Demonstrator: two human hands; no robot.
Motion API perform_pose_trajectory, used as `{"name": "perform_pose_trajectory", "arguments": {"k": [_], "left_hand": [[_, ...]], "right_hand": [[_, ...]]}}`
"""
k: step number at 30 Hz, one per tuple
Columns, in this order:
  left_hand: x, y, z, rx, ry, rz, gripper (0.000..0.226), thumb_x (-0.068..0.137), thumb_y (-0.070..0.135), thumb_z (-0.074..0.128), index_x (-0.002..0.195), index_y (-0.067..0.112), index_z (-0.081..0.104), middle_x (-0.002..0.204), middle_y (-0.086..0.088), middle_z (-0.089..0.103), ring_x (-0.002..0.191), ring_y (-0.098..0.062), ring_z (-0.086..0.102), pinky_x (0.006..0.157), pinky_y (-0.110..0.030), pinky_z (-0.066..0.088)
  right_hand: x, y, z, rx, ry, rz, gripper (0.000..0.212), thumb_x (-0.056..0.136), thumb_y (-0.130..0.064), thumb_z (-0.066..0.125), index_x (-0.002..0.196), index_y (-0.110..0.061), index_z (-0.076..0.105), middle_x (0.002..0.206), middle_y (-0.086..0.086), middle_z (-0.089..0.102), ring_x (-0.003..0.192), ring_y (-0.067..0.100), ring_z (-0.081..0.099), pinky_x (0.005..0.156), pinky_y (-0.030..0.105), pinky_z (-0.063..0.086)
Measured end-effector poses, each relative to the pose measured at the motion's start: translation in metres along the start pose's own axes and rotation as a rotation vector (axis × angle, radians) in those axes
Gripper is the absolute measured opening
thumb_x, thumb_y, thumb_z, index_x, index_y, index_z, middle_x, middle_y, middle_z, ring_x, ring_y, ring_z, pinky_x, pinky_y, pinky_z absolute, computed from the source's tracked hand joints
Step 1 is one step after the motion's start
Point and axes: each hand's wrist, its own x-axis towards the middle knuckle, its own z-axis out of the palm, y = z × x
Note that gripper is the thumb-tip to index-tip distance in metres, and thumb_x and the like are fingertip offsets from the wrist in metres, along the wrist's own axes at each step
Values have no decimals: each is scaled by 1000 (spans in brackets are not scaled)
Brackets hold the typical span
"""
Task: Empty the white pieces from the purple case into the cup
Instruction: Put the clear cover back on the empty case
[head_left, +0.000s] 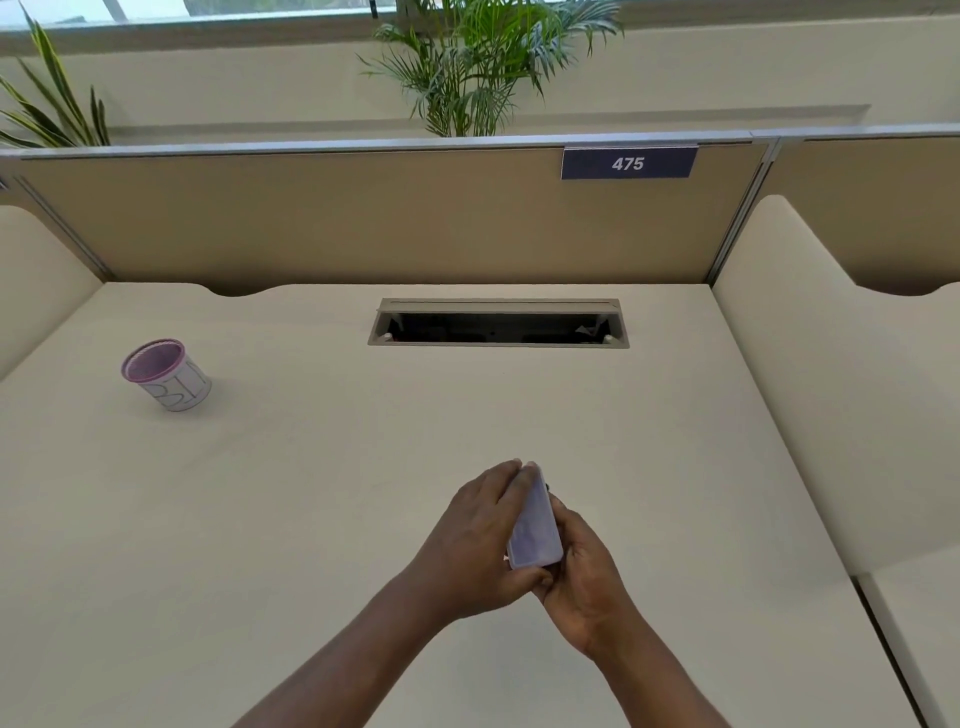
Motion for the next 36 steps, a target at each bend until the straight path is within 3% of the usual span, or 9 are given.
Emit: {"name": "perform_pose_trajectory", "arguments": {"k": [3,7,11,14,17,21,25,29,36], "left_hand": [[2,1,1,24,-31,-3,98,82,55,62,159,13,17,165,-4,23,152,-17,18,123,-30,19],[4,-2,-10,-97,-140,-47,95,77,55,63,156,22,23,156,7,30,142,-8,28,113,-24,35],[24,-9,-26,-374,-22,-232,40,93,25,63,132,23,56,124,7,60,112,-6,56,94,-28,51],[38,-7,-29,-514,25,-396,16,99,24,58,109,23,71,110,4,64,101,-12,61,83,-29,56],[45,-5,-30,-649,-4,-477,15,97,24,59,92,21,72,106,1,67,92,-15,64,68,-24,54],[53,-7,-36,-740,-73,-557,15,95,19,61,87,14,73,96,-3,73,81,-14,62,68,-26,50],[58,-10,-42,-771,-116,-582,17,95,16,62,85,10,74,90,-10,74,78,-18,63,60,-25,50],[59,-21,-45,-822,-8,-644,18,97,10,56,92,2,72,98,-18,73,81,-24,65,61,-31,57],[45,-36,-27,-877,176,-767,20,100,11,51,87,7,66,99,-16,66,85,-27,61,72,-46,62]], "right_hand": [[1,0,0,-87,3,-23,45,99,-54,50,132,-27,67,132,8,70,118,25,68,81,35,59],[0,3,1,-236,-17,-74,53,89,-61,64,133,-31,64,133,4,69,115,24,69,85,37,58],[-2,2,2,-335,-23,-90,58,81,-65,68,126,-28,69,116,11,74,89,28,72,70,37,57],[-3,1,8,-355,-53,-80,54,82,-59,68,126,-27,68,117,13,73,85,31,72,65,37,56],[-4,-3,12,-350,-65,-83,54,84,-55,67,127,-23,67,119,19,71,84,32,71,63,38,55],[-7,-6,13,-352,-70,-73,65,77,-62,72,127,-22,67,112,19,74,84,33,72,62,38,56],[-5,-6,12,-365,-62,-91,61,86,-60,61,135,-23,60,118,14,74,91,36,74,66,39,58],[-1,-14,8,-268,-22,-134,48,91,-55,59,133,-32,60,125,8,73,105,42,72,75,39,60],[5,-25,1,-244,2,-195,26,96,-24,63,119,-14,70,123,11,72,102,33,71,84,41,59]]}}
